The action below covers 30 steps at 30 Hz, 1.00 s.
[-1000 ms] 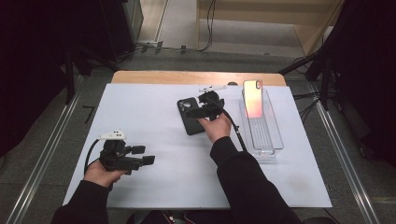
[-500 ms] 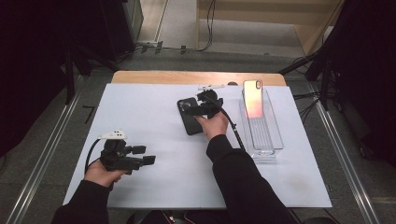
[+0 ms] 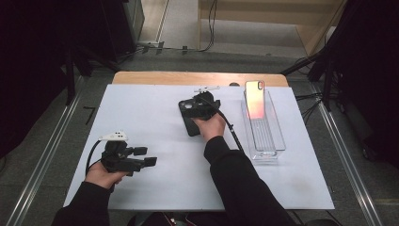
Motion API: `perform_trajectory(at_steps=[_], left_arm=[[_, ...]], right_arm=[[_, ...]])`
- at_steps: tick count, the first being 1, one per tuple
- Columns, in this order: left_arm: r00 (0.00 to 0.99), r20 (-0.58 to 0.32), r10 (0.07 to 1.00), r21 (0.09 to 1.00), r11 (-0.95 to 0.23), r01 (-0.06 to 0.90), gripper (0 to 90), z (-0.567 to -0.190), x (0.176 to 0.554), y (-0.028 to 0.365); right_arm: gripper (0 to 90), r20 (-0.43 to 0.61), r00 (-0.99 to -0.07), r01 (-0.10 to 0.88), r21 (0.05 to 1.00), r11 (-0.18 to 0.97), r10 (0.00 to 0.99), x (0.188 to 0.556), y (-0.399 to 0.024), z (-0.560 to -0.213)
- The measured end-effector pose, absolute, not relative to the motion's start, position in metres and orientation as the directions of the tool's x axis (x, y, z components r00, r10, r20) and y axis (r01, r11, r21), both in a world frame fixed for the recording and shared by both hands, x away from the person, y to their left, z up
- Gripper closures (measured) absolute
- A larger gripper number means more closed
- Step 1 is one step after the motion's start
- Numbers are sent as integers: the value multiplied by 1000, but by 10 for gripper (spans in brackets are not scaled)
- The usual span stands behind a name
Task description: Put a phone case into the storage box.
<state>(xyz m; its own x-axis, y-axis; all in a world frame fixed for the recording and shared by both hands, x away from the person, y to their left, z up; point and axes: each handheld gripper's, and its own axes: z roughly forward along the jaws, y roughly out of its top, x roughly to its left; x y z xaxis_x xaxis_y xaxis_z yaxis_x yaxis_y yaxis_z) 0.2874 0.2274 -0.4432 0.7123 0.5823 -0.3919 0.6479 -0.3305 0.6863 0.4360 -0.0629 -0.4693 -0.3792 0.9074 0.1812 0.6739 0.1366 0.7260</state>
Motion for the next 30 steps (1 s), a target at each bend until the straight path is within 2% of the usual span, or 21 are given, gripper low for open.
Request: perform_trajectory(at_steps=[12,16,30], left_arm=[[714,-390,581,690,-329,645,294,-443,287,227],[716,-388,581,691,-331,643,294,-443,287,227],[716,-385,582,691,-333,642,294,-444,287,227]], right_arm=[[0,170,-381,684,713,154,909,434,-60,-481],[0,137,-379,692,698,182,915,433,-57,-486],[0,147,-367,710,682,175,919,431,-60,-503]])
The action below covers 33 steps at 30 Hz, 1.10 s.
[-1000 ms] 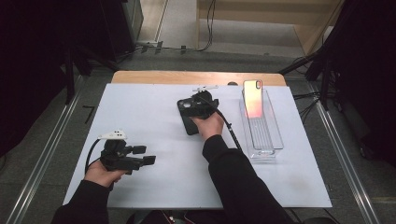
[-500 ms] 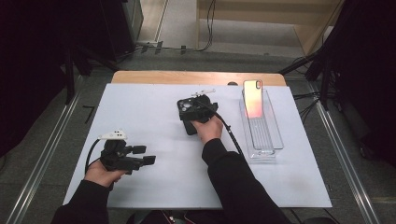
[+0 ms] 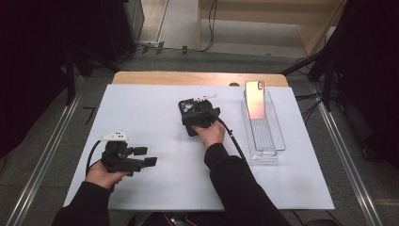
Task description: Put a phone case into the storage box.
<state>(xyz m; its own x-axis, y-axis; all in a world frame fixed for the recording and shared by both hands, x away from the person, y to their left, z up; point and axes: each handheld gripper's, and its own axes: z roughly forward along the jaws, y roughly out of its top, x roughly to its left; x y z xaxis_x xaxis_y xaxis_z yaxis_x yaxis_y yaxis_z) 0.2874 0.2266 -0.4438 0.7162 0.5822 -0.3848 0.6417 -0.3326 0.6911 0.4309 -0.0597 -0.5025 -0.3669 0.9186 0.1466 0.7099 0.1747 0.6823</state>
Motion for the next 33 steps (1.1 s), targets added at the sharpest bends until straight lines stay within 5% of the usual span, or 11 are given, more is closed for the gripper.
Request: perform_trajectory(at_steps=[21,33], left_arm=[[717,-387,580,692,-331,642,294,-443,287,226],[715,-391,580,690,-330,645,294,-443,288,226]], right_arm=[[87,57,-366,686,691,228,929,423,-49,-517],[119,88,-380,687,694,217,921,424,-55,-515]])
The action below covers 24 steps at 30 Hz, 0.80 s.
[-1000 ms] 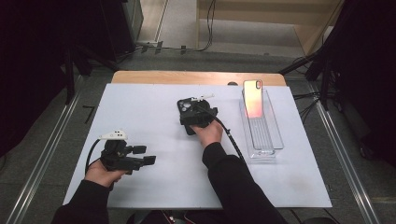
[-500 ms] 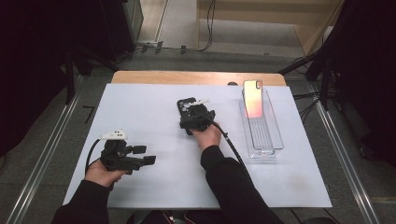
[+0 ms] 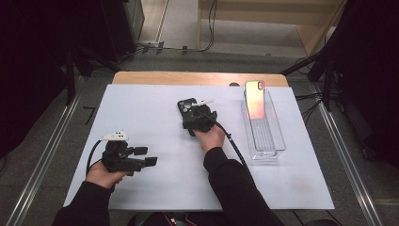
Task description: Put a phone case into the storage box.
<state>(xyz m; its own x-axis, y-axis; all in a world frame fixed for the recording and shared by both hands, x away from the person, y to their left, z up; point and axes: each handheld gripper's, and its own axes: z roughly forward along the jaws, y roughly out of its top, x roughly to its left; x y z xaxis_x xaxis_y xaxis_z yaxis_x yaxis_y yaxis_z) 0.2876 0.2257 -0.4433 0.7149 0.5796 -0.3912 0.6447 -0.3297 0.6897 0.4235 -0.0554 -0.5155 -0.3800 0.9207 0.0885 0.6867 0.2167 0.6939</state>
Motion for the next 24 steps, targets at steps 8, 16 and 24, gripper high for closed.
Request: perform_trajectory(at_steps=[8,16,24], left_arm=[[712,-393,581,690,-326,647,294,-444,288,226],[713,-392,582,691,-326,646,294,-443,289,225],[714,-392,580,692,-324,645,294,-442,291,221]], right_arm=[[125,119,-387,679,708,195,914,424,-59,-510],[128,136,-413,659,727,193,900,419,-67,-492],[129,156,-457,631,751,195,875,405,-76,-467]])
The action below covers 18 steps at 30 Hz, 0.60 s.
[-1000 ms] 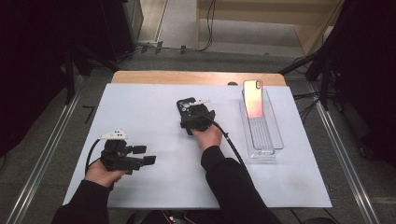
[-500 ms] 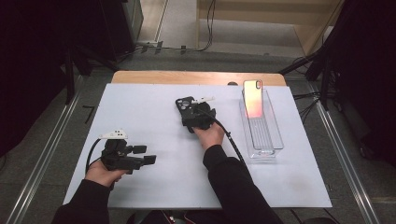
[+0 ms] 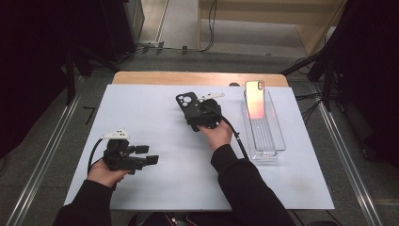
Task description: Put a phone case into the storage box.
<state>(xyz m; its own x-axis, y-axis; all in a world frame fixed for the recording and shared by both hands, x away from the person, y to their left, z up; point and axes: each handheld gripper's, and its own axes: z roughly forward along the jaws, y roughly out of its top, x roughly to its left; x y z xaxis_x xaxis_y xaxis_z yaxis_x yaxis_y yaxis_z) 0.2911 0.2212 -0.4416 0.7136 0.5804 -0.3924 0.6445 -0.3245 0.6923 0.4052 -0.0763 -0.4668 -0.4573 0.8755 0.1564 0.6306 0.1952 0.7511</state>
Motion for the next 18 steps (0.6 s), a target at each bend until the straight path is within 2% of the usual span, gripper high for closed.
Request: perform_trajectory(at_steps=[18], left_arm=[[702,-390,596,698,-307,647,293,-430,298,202]], right_arm=[[130,244,-527,608,777,162,814,364,-105,-437]])
